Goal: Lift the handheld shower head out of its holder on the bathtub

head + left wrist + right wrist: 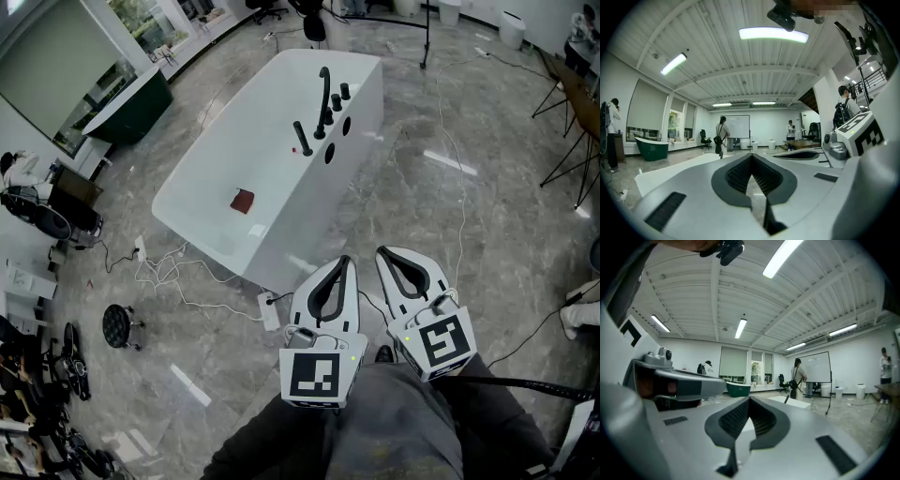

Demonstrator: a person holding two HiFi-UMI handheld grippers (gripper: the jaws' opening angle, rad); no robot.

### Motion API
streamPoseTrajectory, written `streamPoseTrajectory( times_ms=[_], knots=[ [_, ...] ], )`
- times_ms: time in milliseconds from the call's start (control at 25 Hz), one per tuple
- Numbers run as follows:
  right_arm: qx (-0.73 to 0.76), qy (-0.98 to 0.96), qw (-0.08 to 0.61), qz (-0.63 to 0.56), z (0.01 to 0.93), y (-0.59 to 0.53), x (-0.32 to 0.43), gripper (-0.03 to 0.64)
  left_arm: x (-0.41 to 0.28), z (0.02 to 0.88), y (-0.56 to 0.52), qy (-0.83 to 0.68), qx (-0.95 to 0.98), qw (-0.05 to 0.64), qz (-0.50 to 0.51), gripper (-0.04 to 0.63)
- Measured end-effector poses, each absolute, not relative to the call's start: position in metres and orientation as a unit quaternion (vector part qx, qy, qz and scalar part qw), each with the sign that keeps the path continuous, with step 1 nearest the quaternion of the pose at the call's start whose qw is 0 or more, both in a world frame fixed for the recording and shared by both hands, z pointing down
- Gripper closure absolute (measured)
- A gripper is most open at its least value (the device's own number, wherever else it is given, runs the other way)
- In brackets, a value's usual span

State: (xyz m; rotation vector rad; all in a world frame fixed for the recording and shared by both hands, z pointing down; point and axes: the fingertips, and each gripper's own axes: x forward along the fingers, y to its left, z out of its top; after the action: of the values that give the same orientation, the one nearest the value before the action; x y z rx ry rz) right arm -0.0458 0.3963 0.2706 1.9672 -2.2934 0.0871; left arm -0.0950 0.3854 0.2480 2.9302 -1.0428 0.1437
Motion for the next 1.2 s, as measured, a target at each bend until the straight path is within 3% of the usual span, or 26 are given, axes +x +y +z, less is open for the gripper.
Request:
streamPoseTrajectory(
  times_ms=[720, 1200],
  knots=[
    [0.638, -0.767, 0.043, 0.060, 0.291, 0.390, 0.006, 0.612, -0.046, 0.267, 0.386, -0.352, 0.933, 0.023, 0.073, 0.592],
    [0.651, -0.755, 0.047, 0.068, 0.326, 0.303, 0.023, 0.612, -0.038, 0.309, 0.290, -0.350, 0.932, 0.064, 0.068, 0.592]
  ],
)
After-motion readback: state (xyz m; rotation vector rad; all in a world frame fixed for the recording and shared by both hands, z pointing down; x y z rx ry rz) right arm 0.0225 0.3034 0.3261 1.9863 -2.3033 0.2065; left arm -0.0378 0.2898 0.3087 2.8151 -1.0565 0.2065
